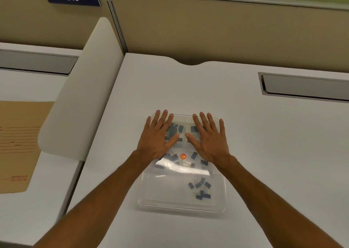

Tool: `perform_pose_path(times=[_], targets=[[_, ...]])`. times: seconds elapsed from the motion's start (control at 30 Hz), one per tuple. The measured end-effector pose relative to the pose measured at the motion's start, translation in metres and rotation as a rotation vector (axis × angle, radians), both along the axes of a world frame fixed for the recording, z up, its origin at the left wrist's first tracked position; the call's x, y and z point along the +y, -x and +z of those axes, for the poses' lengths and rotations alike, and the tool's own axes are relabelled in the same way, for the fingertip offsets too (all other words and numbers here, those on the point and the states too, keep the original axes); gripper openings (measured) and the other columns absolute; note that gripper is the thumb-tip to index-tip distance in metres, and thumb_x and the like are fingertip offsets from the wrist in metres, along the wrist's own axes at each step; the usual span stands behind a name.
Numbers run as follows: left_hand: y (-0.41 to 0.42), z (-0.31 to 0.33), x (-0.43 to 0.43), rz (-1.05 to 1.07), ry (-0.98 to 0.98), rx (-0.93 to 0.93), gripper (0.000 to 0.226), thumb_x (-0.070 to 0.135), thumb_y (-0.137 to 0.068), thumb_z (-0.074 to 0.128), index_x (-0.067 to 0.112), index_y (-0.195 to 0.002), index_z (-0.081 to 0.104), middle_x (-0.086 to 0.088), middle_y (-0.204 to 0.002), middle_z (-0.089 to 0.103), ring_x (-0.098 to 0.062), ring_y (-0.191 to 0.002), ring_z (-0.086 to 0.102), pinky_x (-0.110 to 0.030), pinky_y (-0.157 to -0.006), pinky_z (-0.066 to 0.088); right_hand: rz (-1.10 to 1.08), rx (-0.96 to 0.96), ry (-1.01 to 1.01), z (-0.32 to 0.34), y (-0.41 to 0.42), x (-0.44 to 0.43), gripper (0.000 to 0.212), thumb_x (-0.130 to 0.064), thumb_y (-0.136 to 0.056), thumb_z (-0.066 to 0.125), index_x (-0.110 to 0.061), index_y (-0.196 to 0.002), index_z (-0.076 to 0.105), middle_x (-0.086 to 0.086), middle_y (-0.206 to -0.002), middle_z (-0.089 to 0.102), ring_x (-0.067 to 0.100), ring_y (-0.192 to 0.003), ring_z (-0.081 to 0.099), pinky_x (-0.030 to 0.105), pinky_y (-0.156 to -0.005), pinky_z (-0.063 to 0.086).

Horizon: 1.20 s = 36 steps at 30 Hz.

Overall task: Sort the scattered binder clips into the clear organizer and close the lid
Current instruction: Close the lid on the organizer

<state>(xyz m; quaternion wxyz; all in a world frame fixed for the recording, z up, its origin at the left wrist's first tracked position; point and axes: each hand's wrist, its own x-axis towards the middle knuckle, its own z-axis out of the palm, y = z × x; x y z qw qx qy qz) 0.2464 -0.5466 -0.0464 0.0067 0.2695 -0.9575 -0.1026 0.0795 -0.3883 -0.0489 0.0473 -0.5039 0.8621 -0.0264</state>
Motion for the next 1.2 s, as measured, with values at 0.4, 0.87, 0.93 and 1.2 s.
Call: perform_pose_path(times=[0.4, 0.87, 0.93, 1.2], targets=[[-0.011, 0.014, 0.004, -0.024, -0.029, -0.059, 0.087, 0.080, -0.080, -0.012, 0.029, -0.150, -0.019, 0.000, -0.160, -0.023, -0.025, -0.148, -0.019, -0.054, -0.120, 0.002, 0.010, -0.010, 0.001, 0.010, -0.006, 0.009, 0.082, -0.074, -0.092, 0.006, -0.025, -0.157, -0.002, 0.002, -0.166, -0.009, 0.028, -0.152, -0.010, 0.060, -0.119, 0.000], [-0.077, -0.003, 0.061, 0.215, -0.385, 0.213, 0.084, 0.085, -0.080, 0.009, 0.044, -0.143, -0.027, 0.016, -0.157, -0.029, -0.021, -0.151, -0.004, -0.047, -0.120, 0.018, -0.191, -0.413, 0.337, -0.007, -0.069, 0.100, 0.073, -0.052, -0.101, 0.025, -0.021, -0.156, -0.012, -0.009, -0.164, -0.019, 0.012, -0.151, -0.015, 0.038, -0.122, -0.003], [-0.070, 0.001, 0.059, 0.214, -0.381, 0.197, 0.087, 0.086, -0.078, 0.006, 0.040, -0.145, -0.026, 0.013, -0.158, -0.028, -0.020, -0.151, -0.007, -0.045, -0.122, 0.012, -0.188, -0.417, 0.340, -0.007, -0.062, 0.098, 0.073, -0.054, -0.100, 0.023, -0.022, -0.156, -0.012, -0.010, -0.164, -0.018, 0.011, -0.151, -0.015, 0.038, -0.122, -0.003], [-0.051, 0.011, 0.053, 0.221, -0.358, 0.138, 0.094, 0.089, -0.071, -0.007, 0.032, -0.145, -0.022, -0.001, -0.163, -0.013, -0.023, -0.151, -0.005, -0.047, -0.123, 0.004, -0.185, -0.388, 0.256, -0.003, -0.033, 0.090, 0.077, -0.066, -0.095, 0.015, -0.027, -0.155, -0.013, -0.011, -0.163, -0.019, 0.016, -0.152, -0.012, 0.047, -0.123, 0.003]])
